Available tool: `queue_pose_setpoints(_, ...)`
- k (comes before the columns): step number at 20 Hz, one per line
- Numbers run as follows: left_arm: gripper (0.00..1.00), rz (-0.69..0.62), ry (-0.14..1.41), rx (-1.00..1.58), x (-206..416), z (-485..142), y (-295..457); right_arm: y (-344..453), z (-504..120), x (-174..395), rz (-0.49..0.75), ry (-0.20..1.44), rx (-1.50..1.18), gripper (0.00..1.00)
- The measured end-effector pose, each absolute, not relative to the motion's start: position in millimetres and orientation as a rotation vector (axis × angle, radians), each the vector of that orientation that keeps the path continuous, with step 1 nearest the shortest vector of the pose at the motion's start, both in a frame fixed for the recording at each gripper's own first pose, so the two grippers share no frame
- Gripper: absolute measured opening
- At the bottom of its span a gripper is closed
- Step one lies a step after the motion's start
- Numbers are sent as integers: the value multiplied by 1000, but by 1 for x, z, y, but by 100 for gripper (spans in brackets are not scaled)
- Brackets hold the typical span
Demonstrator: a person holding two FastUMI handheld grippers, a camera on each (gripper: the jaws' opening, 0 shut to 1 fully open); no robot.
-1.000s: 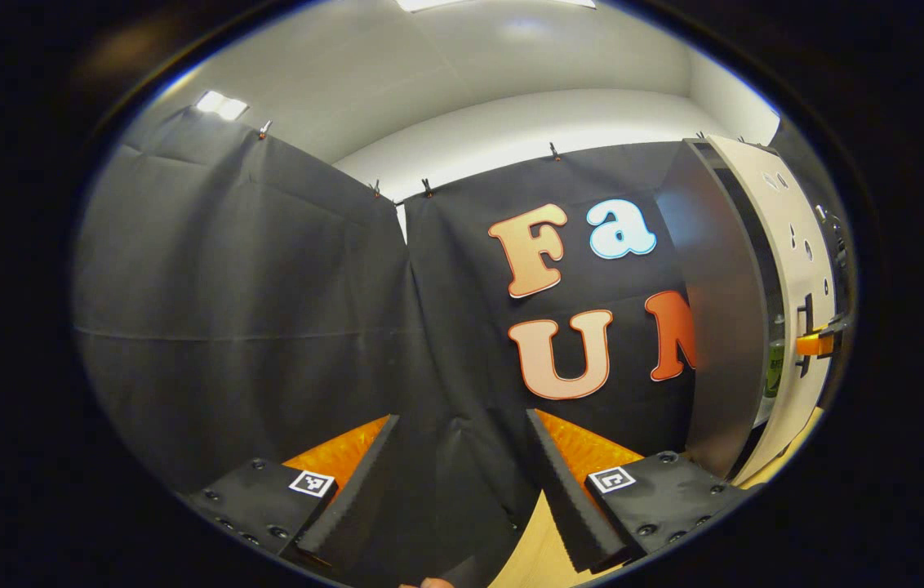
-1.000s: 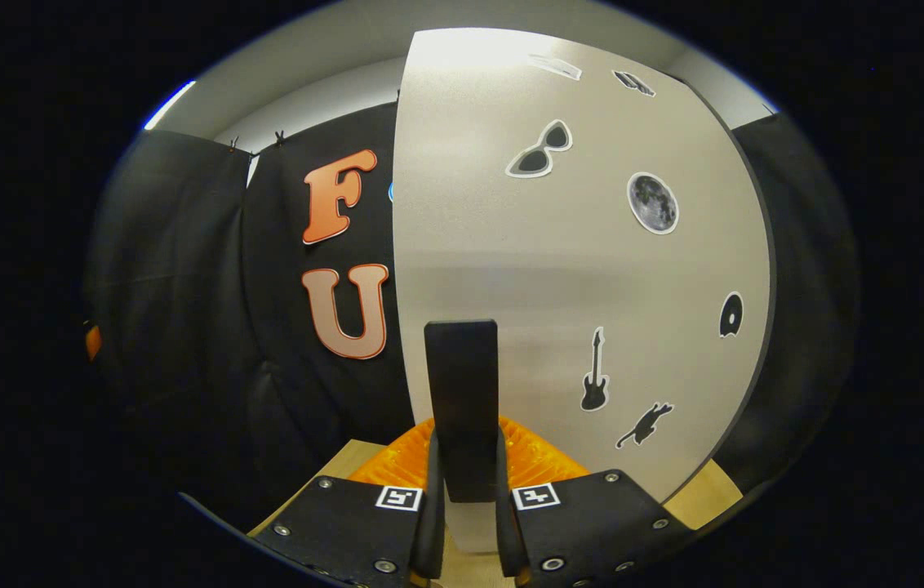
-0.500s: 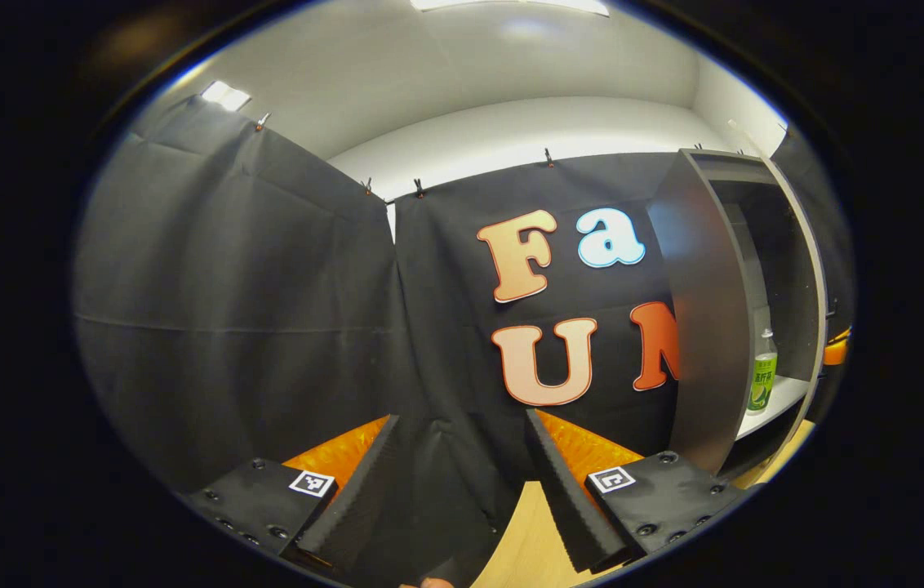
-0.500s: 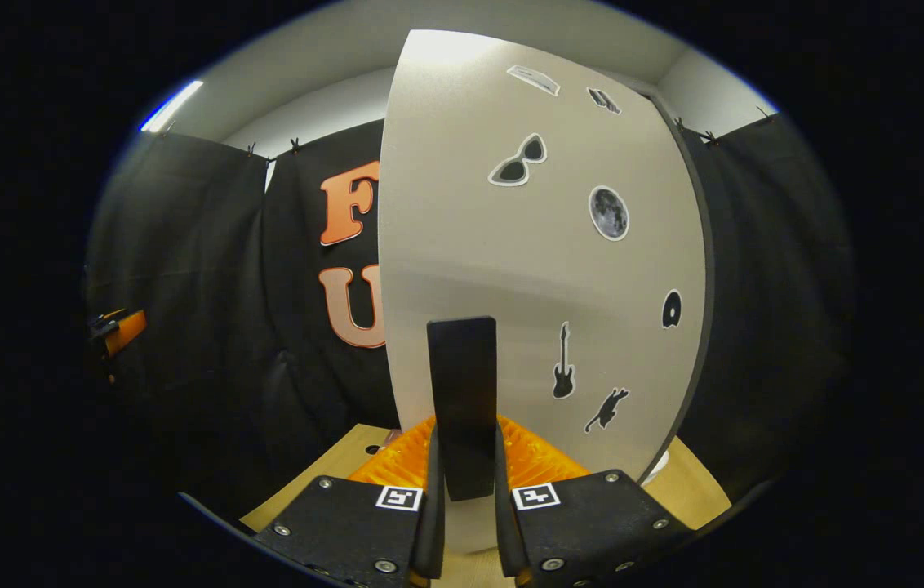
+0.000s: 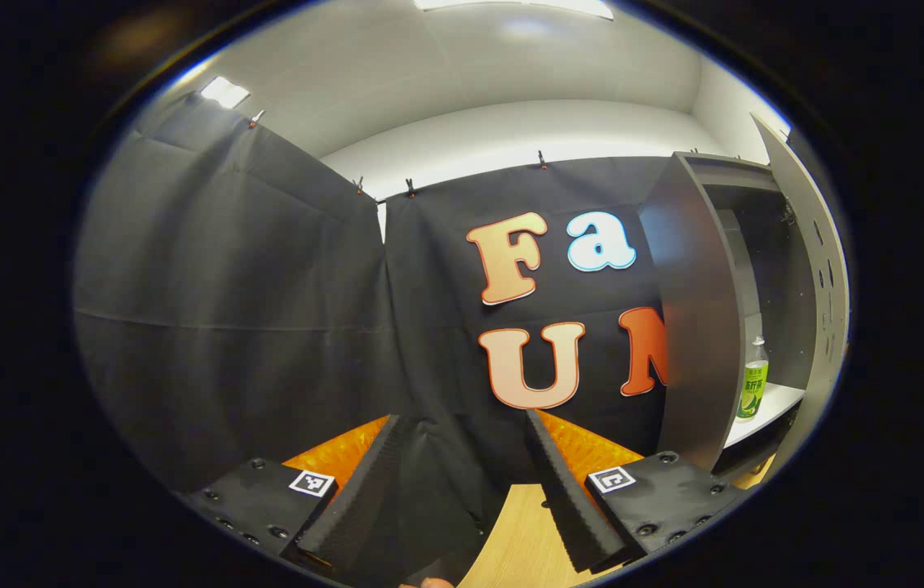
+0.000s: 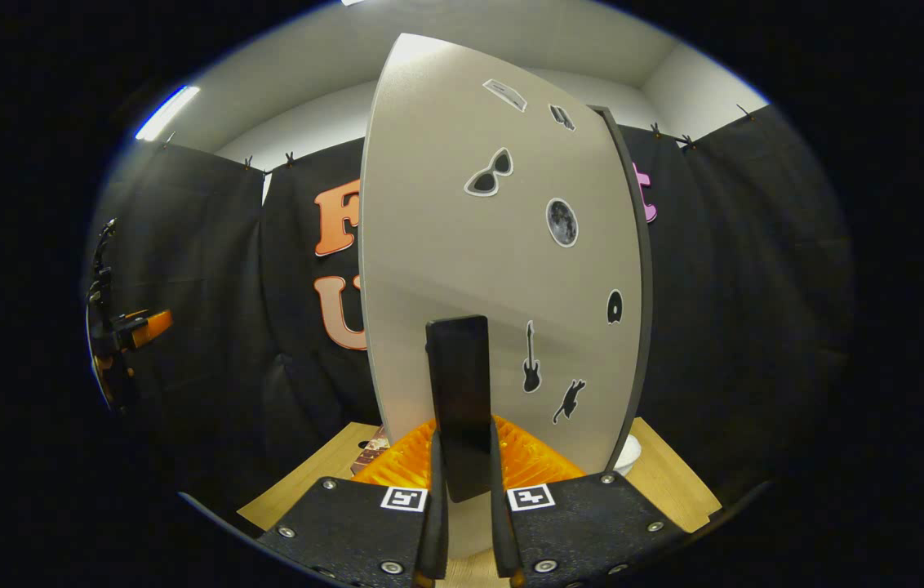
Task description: Open the cabinet door with the right hand, grasp the bottle in the cabinet with the left hand and place it on the coaster, then close the cabinet door with the right hand.
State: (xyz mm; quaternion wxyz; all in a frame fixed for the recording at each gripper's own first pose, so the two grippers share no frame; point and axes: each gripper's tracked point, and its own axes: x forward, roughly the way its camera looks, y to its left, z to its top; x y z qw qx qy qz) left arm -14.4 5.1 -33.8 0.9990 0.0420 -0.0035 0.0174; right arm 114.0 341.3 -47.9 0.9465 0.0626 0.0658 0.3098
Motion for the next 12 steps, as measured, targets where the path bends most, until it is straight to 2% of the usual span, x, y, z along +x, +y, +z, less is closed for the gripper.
queue_pose_setpoints(12, 96, -149, 47, 7, 0, -52, -129, 293, -51, 120, 514, 121, 89, 21)
